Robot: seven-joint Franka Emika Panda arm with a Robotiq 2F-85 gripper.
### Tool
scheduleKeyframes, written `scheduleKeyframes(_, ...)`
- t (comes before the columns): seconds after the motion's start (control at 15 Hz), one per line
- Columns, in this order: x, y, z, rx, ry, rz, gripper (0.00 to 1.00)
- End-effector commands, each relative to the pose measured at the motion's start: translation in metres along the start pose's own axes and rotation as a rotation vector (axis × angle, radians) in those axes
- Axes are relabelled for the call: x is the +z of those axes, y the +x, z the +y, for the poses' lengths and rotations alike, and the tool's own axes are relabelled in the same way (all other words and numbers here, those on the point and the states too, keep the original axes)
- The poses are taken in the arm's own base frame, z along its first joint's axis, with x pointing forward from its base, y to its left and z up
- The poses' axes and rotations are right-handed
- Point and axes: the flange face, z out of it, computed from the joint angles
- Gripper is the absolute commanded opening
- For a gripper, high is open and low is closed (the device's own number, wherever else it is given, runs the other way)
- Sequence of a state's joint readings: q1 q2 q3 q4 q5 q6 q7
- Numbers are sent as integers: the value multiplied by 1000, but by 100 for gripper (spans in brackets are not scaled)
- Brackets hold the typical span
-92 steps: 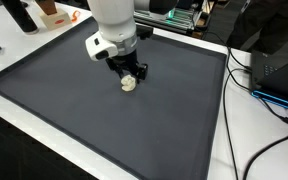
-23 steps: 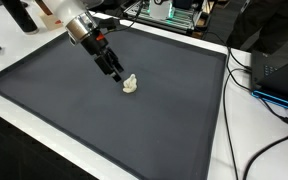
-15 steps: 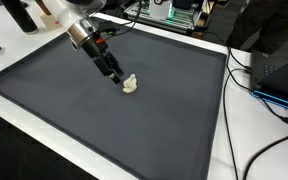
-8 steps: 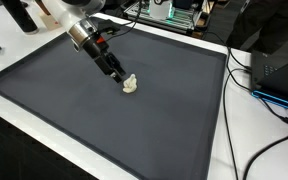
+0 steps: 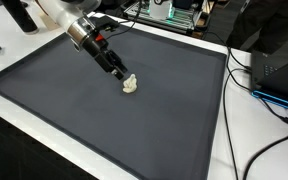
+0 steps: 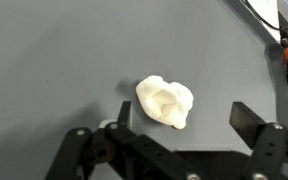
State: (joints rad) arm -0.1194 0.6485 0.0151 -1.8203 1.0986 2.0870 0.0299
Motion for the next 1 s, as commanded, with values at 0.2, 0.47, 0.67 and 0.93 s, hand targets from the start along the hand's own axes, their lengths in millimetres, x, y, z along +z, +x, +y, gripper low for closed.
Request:
scheduleKeyframes(0.2,2,-2,-24,-2,-144,20,100)
scheduleKeyframes(0.47,10,-10,-50,-66,-302,50,100)
scheduleKeyframes(0.67,18,-20,-73,-130,-428,81,100)
scheduleKeyframes(0.93,38,-35,-102,-234,-635,113,100)
